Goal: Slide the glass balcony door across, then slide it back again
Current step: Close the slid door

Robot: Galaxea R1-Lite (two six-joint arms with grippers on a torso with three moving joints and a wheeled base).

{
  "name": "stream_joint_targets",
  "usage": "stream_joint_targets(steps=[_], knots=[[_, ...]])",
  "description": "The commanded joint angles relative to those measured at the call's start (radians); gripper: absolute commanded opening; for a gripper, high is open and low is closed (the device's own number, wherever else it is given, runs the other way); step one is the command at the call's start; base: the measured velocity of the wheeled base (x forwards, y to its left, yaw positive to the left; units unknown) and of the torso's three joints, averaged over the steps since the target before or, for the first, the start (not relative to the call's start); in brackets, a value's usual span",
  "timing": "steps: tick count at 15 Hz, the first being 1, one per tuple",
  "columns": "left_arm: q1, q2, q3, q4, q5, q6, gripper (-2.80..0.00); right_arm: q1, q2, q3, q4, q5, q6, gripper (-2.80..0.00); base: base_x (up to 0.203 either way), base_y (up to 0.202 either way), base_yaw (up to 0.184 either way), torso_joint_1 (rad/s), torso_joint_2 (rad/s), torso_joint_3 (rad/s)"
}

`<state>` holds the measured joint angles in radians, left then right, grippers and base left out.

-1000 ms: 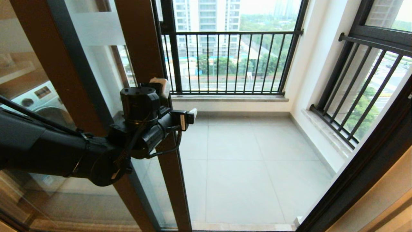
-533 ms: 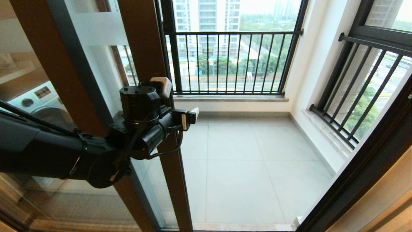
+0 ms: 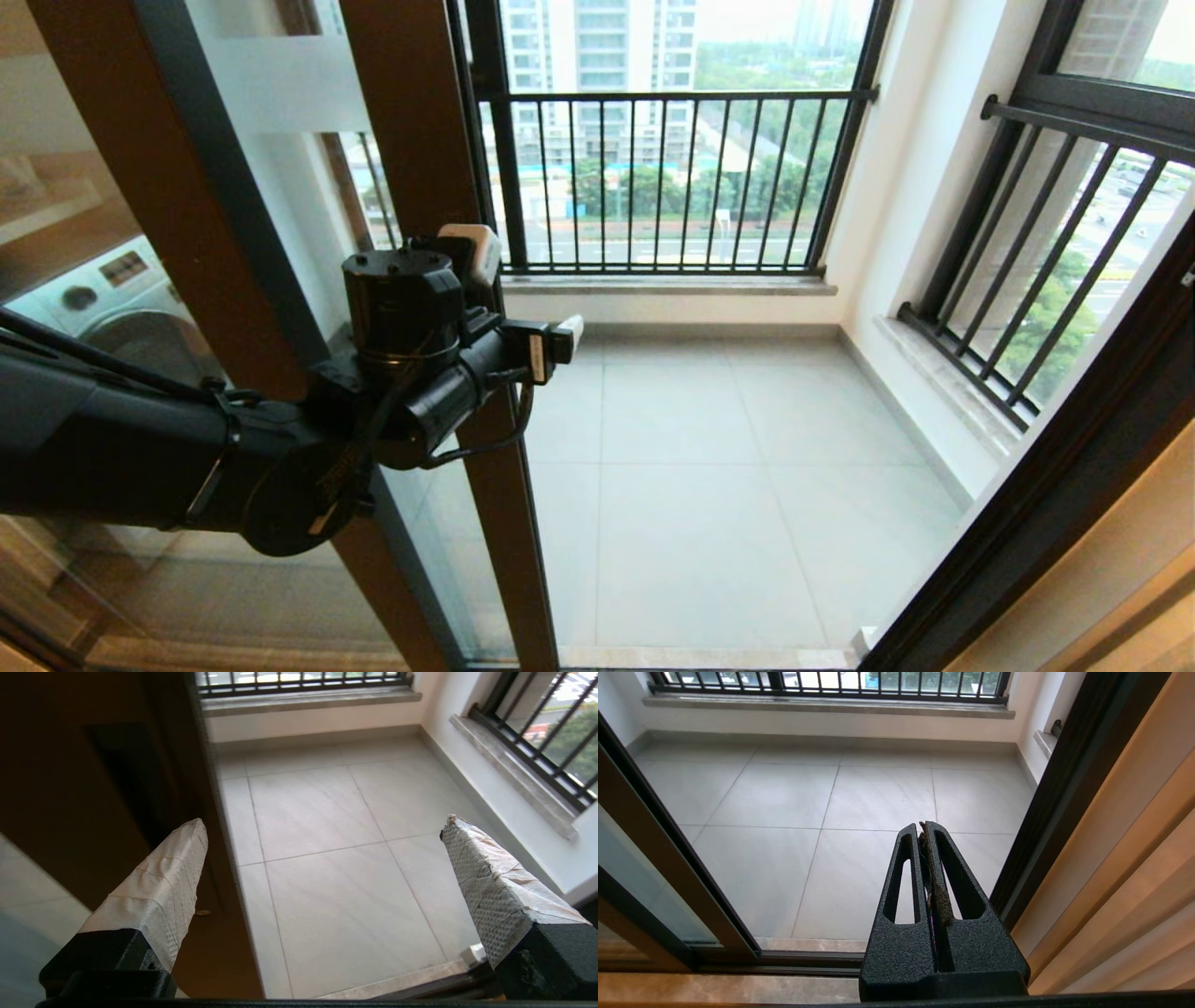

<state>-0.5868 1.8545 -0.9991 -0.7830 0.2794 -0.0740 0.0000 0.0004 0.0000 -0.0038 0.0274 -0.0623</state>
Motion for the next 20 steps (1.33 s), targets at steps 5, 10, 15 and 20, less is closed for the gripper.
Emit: stream_joint_targets(steps=[5,10,15,20], knots=[[-0.001,-0.070,0.019,0.008,0.004,0.001,0.00,0.002,0.000,0.000,-0.001,0.000,-0.001,-2.80,0.000,0.000,0.000,0.000,0.00,0.000],[0.000,-0.254,0.058,0.152,0.000,0.019,0.00,0.000,0.000,0.000,-0.001,0.000,-0.001,-2.80,0.000,0.000,0.000,0.000,0.00,0.000],[0.004,-0.367,0.051,0.353,0.007,0.016,0.00,0.001,0.000,0.000,-0.001,0.000,-0.001,-2.80,0.000,0.000,0.000,0.000,0.00,0.000],[0.048,-0.348,0.077,0.347,0.000,0.016,0.00,0.000,0.000,0.000,0.000,0.000,-0.001,-2.80,0.000,0.000,0.000,0.000,0.00,0.000]])
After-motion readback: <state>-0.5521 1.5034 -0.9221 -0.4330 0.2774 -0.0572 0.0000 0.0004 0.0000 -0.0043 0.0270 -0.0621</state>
